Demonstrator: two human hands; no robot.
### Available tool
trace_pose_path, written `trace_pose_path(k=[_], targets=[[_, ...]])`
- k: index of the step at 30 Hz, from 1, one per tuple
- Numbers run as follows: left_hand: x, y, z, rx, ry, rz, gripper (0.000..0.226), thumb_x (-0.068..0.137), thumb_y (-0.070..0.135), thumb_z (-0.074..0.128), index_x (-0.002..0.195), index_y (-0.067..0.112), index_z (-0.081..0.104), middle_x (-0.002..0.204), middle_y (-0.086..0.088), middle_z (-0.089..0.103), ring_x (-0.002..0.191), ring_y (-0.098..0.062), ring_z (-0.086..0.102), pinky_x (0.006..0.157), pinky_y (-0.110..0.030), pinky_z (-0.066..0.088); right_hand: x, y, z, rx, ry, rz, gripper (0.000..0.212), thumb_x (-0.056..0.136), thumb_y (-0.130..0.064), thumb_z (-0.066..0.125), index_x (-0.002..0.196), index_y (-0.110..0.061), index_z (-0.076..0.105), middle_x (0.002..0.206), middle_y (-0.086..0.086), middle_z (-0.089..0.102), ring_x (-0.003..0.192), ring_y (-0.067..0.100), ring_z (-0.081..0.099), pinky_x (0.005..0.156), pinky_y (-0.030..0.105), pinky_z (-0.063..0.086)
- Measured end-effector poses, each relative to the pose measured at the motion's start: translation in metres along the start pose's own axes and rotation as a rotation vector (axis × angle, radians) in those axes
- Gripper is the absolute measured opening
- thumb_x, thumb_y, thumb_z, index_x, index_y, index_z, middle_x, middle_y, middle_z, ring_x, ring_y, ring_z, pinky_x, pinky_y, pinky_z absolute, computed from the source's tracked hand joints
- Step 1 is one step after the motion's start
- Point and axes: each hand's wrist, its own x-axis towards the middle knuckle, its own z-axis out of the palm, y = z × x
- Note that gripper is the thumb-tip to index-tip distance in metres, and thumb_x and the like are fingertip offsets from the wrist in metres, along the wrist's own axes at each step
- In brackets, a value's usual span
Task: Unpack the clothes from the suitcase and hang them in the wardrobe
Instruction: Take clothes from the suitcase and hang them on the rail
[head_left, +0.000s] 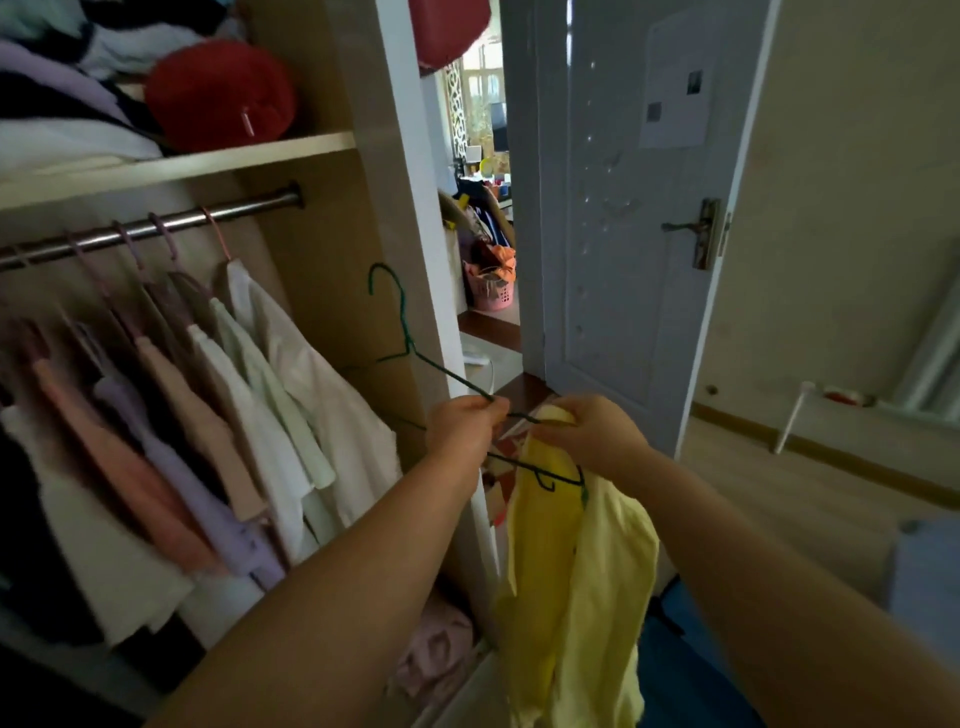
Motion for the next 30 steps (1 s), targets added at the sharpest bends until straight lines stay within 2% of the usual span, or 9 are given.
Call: trace_pose_path(k=[4, 7, 9, 12, 14, 19, 22, 25, 30], targets=[[-0.012, -0.002, 0.003, 0.143, 0.086, 0.089, 0.02, 0.095, 0.03, 0.054, 0.094, 0.014, 0.066, 0.089, 0.001, 0.067, 0.075, -0.012, 0.059, 0.063, -0.026, 0.043, -0.013, 0.035, -0.027, -0.058, 0.194, 0.062, 0.036, 0.084, -0.036, 0.066, 0.116, -0.02, 0.065, 0.108, 0.004, 0.067, 0.098, 0.024, 0.061, 0.078, 0.032, 0.05], [-0.01, -0.002, -0.015, 0.239, 0.417, 0.208, 0.025, 0.092, 0.024, 0.057, 0.113, 0.01, 0.057, 0.104, -0.004, 0.059, 0.092, -0.019, 0.056, 0.073, -0.031, 0.043, -0.018, 0.053, -0.051, -0.164, 0.254, 0.105, 0.042, 0.085, -0.037, 0.066, 0.123, -0.021, 0.061, 0.118, 0.007, 0.064, 0.105, 0.026, 0.059, 0.08, 0.033, 0.049], [0.001, -0.006, -0.026, 0.392, 0.5, 0.303, 0.038, 0.089, 0.024, 0.06, 0.123, 0.009, 0.054, 0.122, -0.011, 0.057, 0.111, -0.028, 0.055, 0.085, -0.038, 0.046, -0.021, 0.059, -0.063, -0.213, 0.253, 0.122, 0.046, 0.084, -0.037, 0.066, 0.127, -0.021, 0.058, 0.124, 0.006, 0.062, 0.112, 0.028, 0.057, 0.086, 0.036, 0.049], [0.011, -0.009, -0.026, 0.644, 0.191, 0.29, 0.046, 0.094, 0.041, 0.049, 0.133, 0.016, 0.047, 0.134, -0.008, 0.053, 0.122, -0.028, 0.049, 0.103, -0.043, 0.033, -0.023, 0.063, -0.073, -0.264, 0.248, 0.126, 0.044, 0.085, -0.038, 0.065, 0.126, -0.021, 0.059, 0.123, 0.008, 0.062, 0.111, 0.029, 0.057, 0.088, 0.037, 0.049], [0.008, -0.014, -0.019, 0.64, -0.039, 0.233, 0.045, 0.098, 0.043, 0.041, 0.136, 0.019, 0.042, 0.138, -0.003, 0.051, 0.125, -0.025, 0.048, 0.102, -0.038, 0.029, -0.025, 0.064, -0.078, -0.266, 0.259, 0.127, 0.042, 0.086, -0.035, 0.065, 0.124, -0.019, 0.06, 0.122, 0.009, 0.062, 0.111, 0.03, 0.057, 0.087, 0.037, 0.048], [0.008, -0.026, -0.009, 0.744, 0.012, 0.256, 0.043, 0.098, 0.041, 0.042, 0.136, 0.021, 0.043, 0.135, -0.002, 0.052, 0.12, -0.026, 0.051, 0.101, -0.043, 0.035, -0.029, 0.07, -0.087, -0.165, 0.285, 0.12, 0.039, 0.085, -0.032, 0.067, 0.121, -0.016, 0.062, 0.109, 0.007, 0.064, 0.102, 0.029, 0.059, 0.085, 0.037, 0.048], [0.017, -0.031, -0.008, 0.651, -0.132, 0.29, 0.026, 0.1, 0.033, 0.039, 0.104, 0.021, 0.062, 0.109, -0.006, 0.064, 0.095, -0.024, 0.058, 0.084, -0.037, 0.045, -0.026, 0.076, -0.099, -0.152, 0.235, 0.135, 0.041, 0.082, -0.033, 0.07, 0.119, -0.017, 0.063, 0.105, 0.006, 0.066, 0.095, 0.025, 0.06, 0.079, 0.032, 0.047], [0.012, -0.029, -0.005, 0.401, -0.226, 0.329, 0.028, 0.1, 0.022, 0.042, 0.076, 0.022, 0.058, 0.085, -0.004, 0.064, 0.081, -0.021, 0.057, 0.077, -0.035, 0.046, -0.026, 0.084, -0.111, -0.114, 0.21, 0.142, 0.038, 0.08, -0.03, 0.073, 0.114, -0.014, 0.066, 0.101, 0.007, 0.066, 0.094, 0.025, 0.061, 0.076, 0.03, 0.045], [-0.012, -0.017, 0.005, 0.347, -0.345, 0.36, 0.026, 0.099, 0.025, 0.046, 0.087, 0.017, 0.068, 0.086, 0.003, 0.065, 0.081, -0.01, 0.057, 0.075, -0.03, 0.045, -0.035, 0.09, -0.124, 0.027, 0.134, 0.139, 0.011, 0.089, -0.023, 0.064, 0.096, -0.017, 0.07, 0.089, 0.004, 0.063, 0.087, 0.019, 0.058, 0.078, 0.032, 0.047]])
